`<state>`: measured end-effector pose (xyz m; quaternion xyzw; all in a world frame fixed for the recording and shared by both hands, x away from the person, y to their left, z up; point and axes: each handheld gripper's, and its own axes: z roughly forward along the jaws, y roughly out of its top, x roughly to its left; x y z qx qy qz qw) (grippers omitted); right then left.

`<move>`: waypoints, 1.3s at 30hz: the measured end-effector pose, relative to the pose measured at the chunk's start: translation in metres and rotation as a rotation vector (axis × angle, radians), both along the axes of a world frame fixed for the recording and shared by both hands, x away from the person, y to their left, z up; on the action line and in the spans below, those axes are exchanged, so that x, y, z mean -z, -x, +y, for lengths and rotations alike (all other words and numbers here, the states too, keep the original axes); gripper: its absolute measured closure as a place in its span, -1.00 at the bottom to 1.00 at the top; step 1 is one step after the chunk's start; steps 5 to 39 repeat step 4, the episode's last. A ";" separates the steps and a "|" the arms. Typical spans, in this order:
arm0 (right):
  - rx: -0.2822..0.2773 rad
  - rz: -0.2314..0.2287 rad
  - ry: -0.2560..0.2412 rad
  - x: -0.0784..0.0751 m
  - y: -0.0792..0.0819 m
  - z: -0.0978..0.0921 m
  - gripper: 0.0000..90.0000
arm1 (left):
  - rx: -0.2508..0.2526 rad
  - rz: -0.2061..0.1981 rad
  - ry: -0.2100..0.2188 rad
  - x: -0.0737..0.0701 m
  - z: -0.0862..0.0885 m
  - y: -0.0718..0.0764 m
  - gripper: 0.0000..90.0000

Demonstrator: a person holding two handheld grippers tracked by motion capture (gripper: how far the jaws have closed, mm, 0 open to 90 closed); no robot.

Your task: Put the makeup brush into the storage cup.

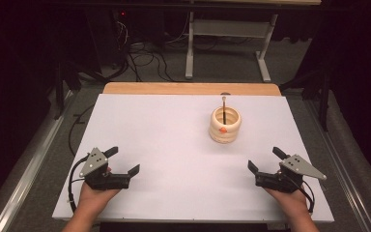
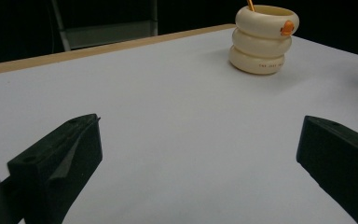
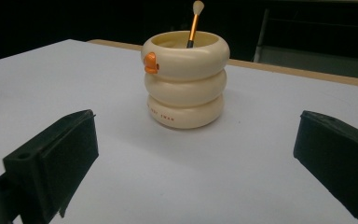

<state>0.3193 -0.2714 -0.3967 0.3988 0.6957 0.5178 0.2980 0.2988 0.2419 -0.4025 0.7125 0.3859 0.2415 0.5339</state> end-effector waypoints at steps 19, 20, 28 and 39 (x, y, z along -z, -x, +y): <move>-0.002 0.001 -0.001 0.000 -0.001 0.000 -0.98 | -0.002 0.000 0.001 0.000 0.001 0.000 -0.98; -0.002 0.001 -0.001 0.000 -0.001 0.000 -0.98 | -0.002 0.000 0.001 0.000 0.001 0.000 -0.98; -0.002 0.001 -0.001 0.000 -0.001 0.000 -0.98 | -0.002 0.000 0.001 0.000 0.001 0.000 -0.98; -0.002 0.001 -0.001 0.000 -0.001 0.000 -0.98 | -0.002 0.000 0.001 0.000 0.001 0.000 -0.98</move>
